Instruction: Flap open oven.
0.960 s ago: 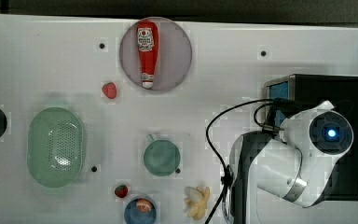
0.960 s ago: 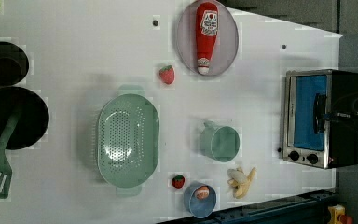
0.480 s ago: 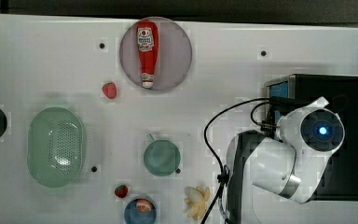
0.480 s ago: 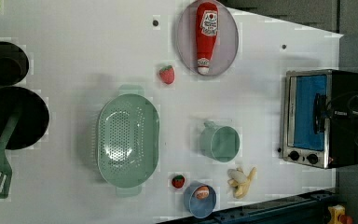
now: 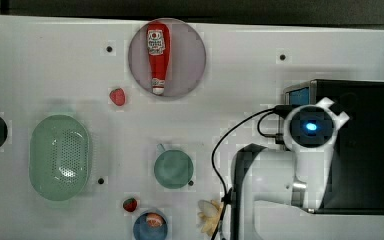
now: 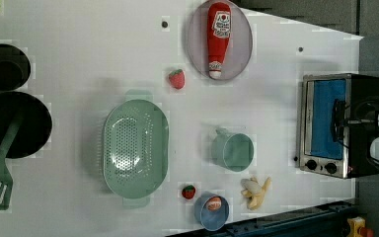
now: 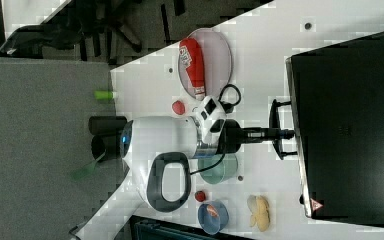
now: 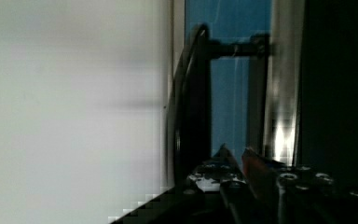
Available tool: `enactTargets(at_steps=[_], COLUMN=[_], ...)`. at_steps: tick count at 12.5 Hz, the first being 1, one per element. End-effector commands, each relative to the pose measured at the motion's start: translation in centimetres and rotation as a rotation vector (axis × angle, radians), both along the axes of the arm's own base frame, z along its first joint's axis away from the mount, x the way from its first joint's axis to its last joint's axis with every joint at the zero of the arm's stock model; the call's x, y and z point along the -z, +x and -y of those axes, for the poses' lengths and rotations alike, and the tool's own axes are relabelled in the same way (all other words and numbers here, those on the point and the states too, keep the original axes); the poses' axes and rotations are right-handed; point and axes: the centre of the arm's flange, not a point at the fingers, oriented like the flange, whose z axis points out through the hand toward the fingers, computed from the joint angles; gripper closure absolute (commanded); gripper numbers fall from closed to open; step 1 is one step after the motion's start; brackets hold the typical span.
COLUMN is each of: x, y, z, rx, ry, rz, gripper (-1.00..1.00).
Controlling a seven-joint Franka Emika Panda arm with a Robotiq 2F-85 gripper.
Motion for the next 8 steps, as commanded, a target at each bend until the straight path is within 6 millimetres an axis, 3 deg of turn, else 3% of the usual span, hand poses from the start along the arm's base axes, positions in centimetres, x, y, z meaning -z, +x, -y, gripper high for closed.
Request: enactTargets(at_steps=[1, 8], x=[1.0, 5.1], y=[1.9, 2.7], z=[-4.6, -11.6], rx=[0.041, -0.002], ry=[-0.057, -0.207], rz=[0.012, -0.052], gripper=[0.65, 0.65])
